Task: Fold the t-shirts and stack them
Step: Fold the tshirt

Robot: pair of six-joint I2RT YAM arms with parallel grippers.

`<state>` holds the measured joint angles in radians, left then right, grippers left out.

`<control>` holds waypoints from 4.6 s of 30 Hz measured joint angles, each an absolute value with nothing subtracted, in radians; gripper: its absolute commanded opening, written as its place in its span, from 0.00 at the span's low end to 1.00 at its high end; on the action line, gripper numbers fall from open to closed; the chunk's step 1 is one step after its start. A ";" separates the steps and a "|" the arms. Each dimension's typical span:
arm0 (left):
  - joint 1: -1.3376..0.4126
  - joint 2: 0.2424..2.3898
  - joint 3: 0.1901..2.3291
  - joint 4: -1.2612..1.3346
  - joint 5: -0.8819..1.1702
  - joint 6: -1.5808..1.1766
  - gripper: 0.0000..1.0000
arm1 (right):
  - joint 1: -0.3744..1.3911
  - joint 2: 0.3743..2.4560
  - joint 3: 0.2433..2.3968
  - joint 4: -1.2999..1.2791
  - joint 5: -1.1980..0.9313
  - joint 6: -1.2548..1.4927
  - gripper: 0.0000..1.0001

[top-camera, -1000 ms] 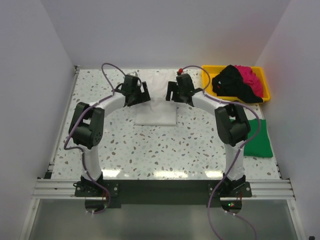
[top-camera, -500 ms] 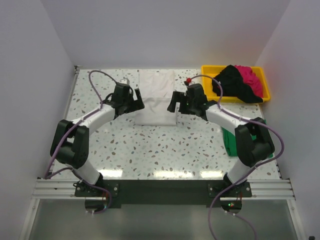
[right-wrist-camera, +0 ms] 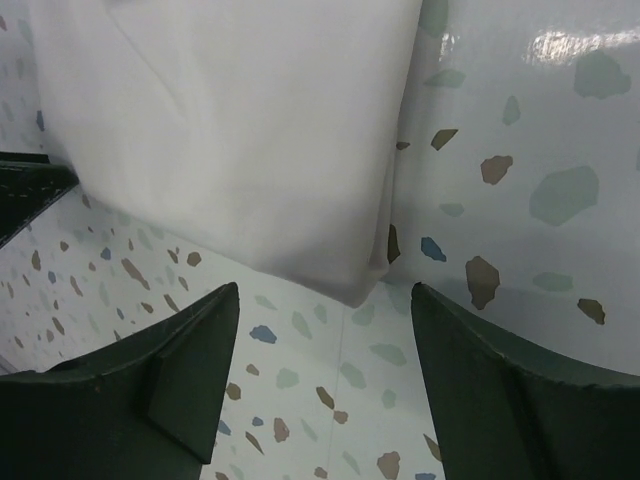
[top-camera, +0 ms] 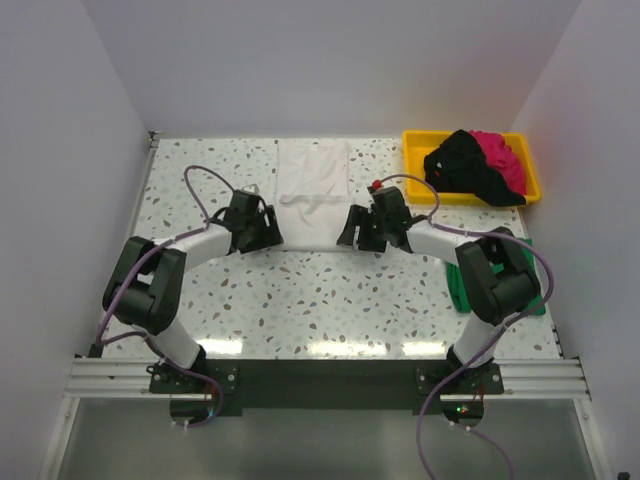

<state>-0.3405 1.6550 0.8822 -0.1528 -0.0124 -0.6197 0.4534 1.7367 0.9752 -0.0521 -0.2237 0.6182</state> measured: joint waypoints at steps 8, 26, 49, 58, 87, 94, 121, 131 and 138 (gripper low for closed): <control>-0.340 1.724 0.906 -0.065 0.037 -0.643 0.33 | 0.453 1.798 0.972 -0.004 -0.234 0.657 0.49; -0.435 1.448 0.569 0.012 0.081 -0.752 0.00 | 0.456 1.607 0.708 0.040 -0.287 0.664 0.00; -0.571 0.982 0.604 -0.326 0.012 -0.880 0.00 | 0.464 1.116 0.715 -0.234 -0.349 0.618 0.00; -0.565 1.097 0.816 -0.377 -0.116 -0.878 0.00 | 0.453 1.273 0.961 -0.282 -0.275 0.559 0.00; -0.301 1.575 1.166 -0.292 -0.079 -0.815 0.00 | 0.306 1.861 1.415 -0.237 -0.463 0.546 0.00; -0.259 1.761 1.283 -0.260 -0.046 -0.799 0.00 | 0.290 2.008 1.528 -0.230 -0.466 0.544 0.00; -0.191 1.954 1.399 -0.068 0.142 -0.752 1.00 | 0.246 2.148 1.653 -0.193 -0.506 0.471 0.99; -0.204 2.025 1.439 0.047 0.310 -0.738 1.00 | 0.350 2.141 1.632 -0.171 -0.543 0.473 0.98; -0.209 2.230 1.592 0.041 0.312 -0.737 1.00 | 0.348 2.300 1.818 -0.194 -0.538 0.448 0.99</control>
<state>-0.2089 2.2303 1.5917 0.0414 0.3122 -0.7368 0.3481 2.3005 1.8179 -0.1940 -0.5385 0.4484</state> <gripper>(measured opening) 0.997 0.986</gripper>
